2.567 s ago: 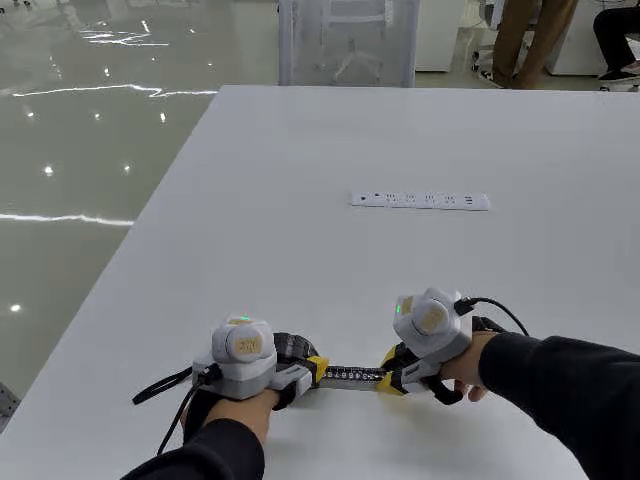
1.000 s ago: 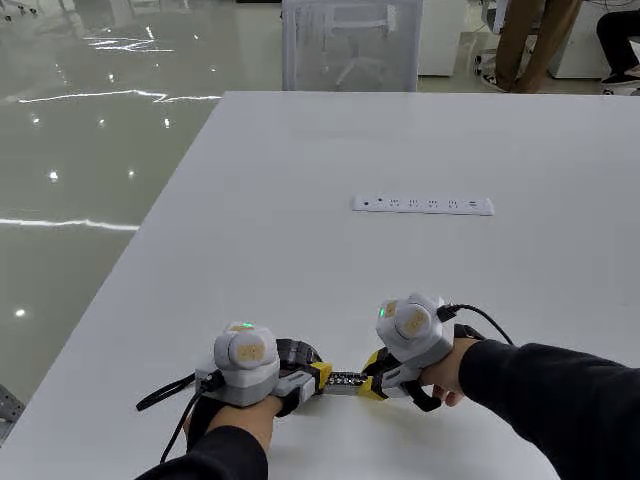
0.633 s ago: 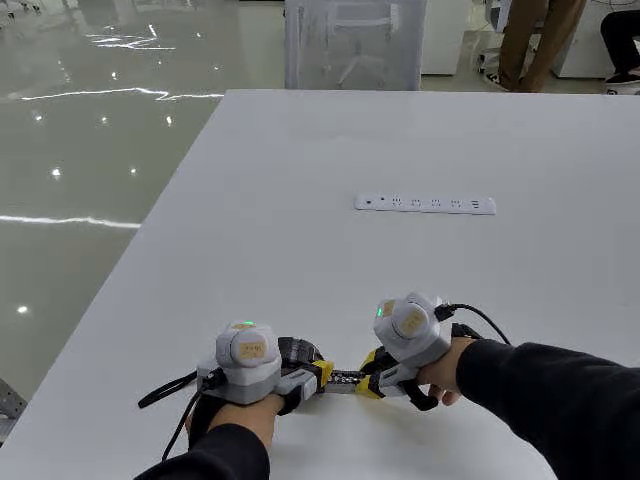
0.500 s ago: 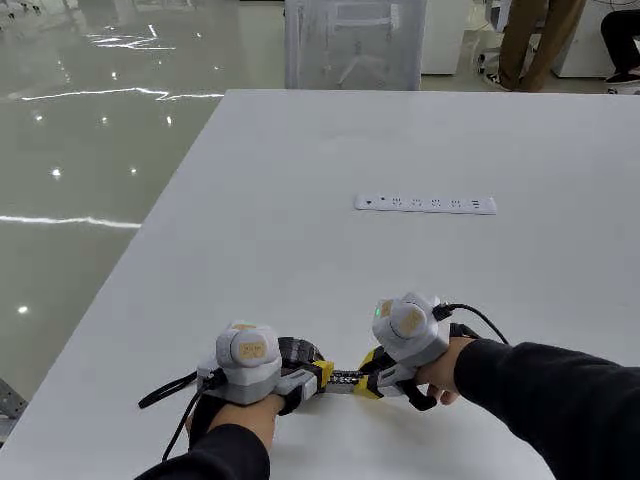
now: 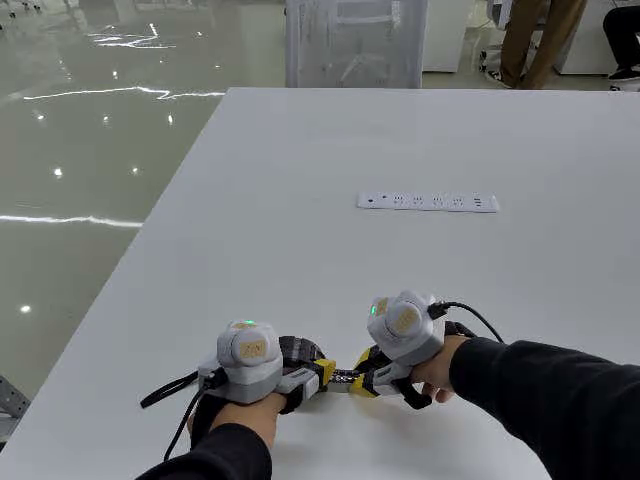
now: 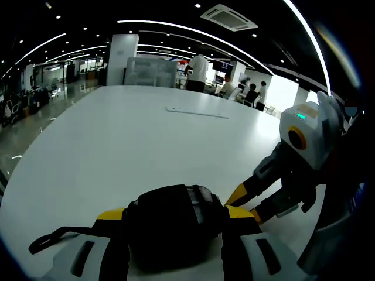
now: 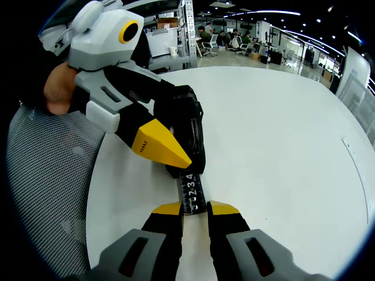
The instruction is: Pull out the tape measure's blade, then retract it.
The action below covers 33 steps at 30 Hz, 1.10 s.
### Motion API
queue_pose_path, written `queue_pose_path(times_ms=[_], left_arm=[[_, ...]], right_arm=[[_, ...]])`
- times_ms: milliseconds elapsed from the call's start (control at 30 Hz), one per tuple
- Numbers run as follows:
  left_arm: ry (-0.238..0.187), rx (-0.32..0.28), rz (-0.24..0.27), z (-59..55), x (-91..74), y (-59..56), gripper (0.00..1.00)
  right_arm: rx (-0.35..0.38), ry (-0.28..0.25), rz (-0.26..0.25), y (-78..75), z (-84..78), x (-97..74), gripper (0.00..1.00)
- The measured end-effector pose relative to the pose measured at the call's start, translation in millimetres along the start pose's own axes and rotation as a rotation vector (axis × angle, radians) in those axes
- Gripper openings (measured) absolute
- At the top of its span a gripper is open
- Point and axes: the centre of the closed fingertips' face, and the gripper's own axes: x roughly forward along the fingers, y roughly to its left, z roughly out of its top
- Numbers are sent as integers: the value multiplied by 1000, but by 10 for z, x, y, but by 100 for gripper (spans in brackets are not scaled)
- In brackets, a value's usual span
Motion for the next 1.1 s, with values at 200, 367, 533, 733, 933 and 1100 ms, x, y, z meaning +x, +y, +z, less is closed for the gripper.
queue_pose_path(times_ms=[200, 367, 533, 733, 933, 1100], left_arm=[[1, 4, -1, 1, -1, 4, 59], [-2, 3, 3, 3, -4, 7, 59], [-2, -1, 2, 4, -7, 10, 59], [-1, -2, 0, 2, -9, 7, 59], [0, -4, -1, 5, -10, 6, 59], [-1, -5, -2, 4, -4, 9, 59]], right_arm=[[-14, 10, 7, 13, 43, 40, 13], [-20, 15, 8, 10, 57, 51, 13], [-14, 5, 7, 15, 97, 83, 13], [-21, 1, 11, 33, 141, 117, 13], [-30, -1, 13, 43, 175, 146, 13], [-33, -6, 18, 59, 199, 162, 13]])
